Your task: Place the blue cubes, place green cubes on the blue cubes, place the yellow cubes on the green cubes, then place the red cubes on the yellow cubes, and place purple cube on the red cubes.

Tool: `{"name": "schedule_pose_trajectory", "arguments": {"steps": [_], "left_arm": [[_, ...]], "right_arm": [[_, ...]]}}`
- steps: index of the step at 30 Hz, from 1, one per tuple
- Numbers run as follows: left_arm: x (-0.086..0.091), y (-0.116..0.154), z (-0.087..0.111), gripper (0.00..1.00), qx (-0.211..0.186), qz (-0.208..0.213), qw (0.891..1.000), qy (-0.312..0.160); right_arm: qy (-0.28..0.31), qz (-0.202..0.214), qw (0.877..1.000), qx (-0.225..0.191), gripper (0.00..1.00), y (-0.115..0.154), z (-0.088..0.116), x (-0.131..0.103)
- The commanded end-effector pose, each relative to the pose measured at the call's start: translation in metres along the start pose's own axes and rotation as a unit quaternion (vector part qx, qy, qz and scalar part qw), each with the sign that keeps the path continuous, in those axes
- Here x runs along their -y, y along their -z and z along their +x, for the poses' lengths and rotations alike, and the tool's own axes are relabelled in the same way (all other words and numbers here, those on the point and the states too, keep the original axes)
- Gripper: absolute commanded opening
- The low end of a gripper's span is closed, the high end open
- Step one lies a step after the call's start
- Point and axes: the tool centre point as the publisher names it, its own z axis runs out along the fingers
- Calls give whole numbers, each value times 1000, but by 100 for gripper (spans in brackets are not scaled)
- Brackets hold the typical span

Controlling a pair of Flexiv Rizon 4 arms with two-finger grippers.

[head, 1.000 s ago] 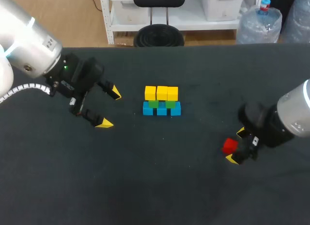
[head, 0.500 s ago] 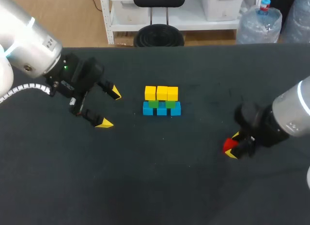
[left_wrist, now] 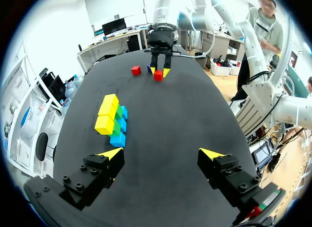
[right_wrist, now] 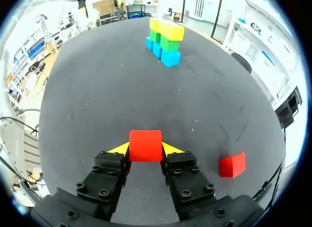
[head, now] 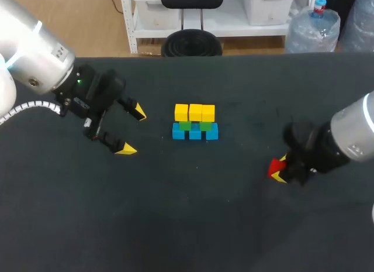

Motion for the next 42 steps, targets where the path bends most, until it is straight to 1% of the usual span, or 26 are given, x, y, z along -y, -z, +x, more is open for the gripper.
{"name": "schedule_pose_trajectory", "arguments": {"steps": [1,5,9,11,17,20,23,26,30,35,42], "left_arm": [[0,0,0,100,0,0,1000,0],[0,0,0,100,0,0,1000,0],[0,0,0,100,0,0,1000,0],[0,0,0,100,0,0,1000,0],[0,0,0,100,0,0,1000,0],[0,0,0,100,0,0,1000,0],[0,0,0,100,0,0,1000,0],[0,0,0,100,0,0,1000,0],[0,0,0,100,0,0,1000,0],[0,0,0,100,0,0,1000,0],[0,0,0,100,0,0,1000,0]], "right_arm": [[18,-39,999,-2,0,30,-10,9],[60,-68,996,2,0,52,-22,16],[104,-93,990,3,0,66,-34,22],[128,-105,986,-2,0,70,-40,26],[159,-122,980,-2,0,79,-64,39],[155,-125,980,4,0,83,-76,44],[114,-120,986,15,0,83,-87,48],[99,-112,988,21,0,80,-97,49],[98,-116,988,22,0,77,-109,50],[115,-131,985,18,0,74,-124,53],[136,-143,980,7,0,62,-143,54]]}}
